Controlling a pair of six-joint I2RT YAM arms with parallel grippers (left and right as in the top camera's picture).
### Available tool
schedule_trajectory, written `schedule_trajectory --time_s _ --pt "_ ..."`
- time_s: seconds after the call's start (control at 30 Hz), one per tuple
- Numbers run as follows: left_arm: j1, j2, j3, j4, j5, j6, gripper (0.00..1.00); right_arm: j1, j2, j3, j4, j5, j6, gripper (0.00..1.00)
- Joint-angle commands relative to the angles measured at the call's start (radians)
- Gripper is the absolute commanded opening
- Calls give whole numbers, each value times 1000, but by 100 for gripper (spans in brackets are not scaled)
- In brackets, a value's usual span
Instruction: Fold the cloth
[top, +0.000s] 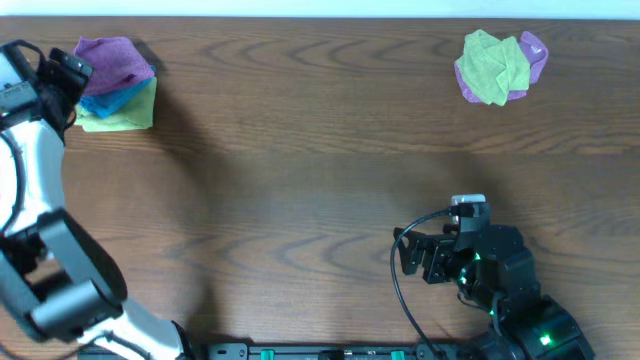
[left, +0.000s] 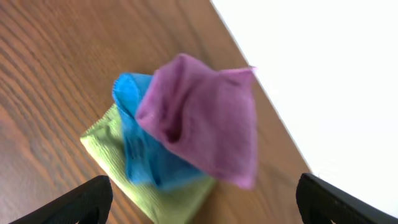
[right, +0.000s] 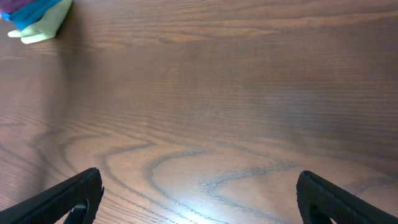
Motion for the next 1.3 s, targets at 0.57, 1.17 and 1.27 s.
schedule_trajectory --time_s 0.57,1.17,1.27 --pt "-167 -257 24 -171 327 10 95 -9 -4 -6 0 13 17 99" --pt "-613 -297 -33 -522 -238 93 95 -9 -4 -6 0 13 17 99" --pt "-700 -384 -150 -423 -351 93 95 -9 -4 -6 0 13 17 99"
